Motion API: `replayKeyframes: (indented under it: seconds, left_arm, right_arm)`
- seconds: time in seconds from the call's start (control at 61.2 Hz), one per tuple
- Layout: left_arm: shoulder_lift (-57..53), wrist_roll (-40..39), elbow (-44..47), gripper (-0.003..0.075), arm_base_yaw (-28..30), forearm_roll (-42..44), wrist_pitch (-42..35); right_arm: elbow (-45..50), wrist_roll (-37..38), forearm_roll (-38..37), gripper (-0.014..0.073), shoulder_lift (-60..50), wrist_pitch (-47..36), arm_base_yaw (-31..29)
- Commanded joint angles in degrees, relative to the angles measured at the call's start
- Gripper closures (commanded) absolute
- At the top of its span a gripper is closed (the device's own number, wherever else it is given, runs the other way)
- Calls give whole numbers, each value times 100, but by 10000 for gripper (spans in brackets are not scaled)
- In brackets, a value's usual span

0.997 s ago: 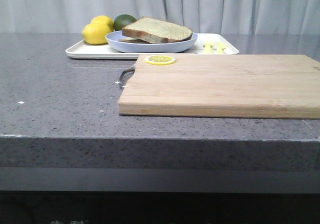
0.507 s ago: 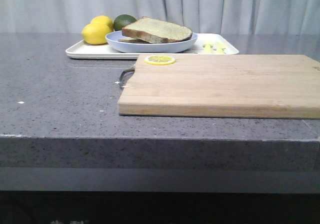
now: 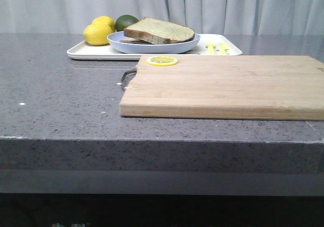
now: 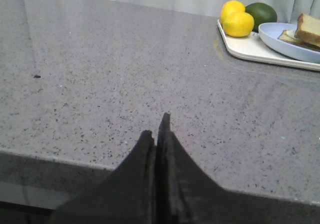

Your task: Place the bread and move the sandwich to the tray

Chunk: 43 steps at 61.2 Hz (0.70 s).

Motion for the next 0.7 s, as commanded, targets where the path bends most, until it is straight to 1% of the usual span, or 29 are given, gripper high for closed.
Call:
replayKeyframes:
  seconds: [0.0,0.065,0.114,0.686]
  left_arm:
    - [-120,-61,55,738,18,12,-679]
    - [-120,-61,235,738,18,12,-835]
    - [-120,-61,223,738,18,2,-697]
    - [-120,-61,221,738,18,2,-777]
  right_arm:
    - [-160,-17,51,704,23,-460,-2]
    - [-160,-17,51,704,23,-460,-2]
    - [-160,-17,51,704,23,-460,-2]
    - [-160,-17,51,704,23,-460,-2]
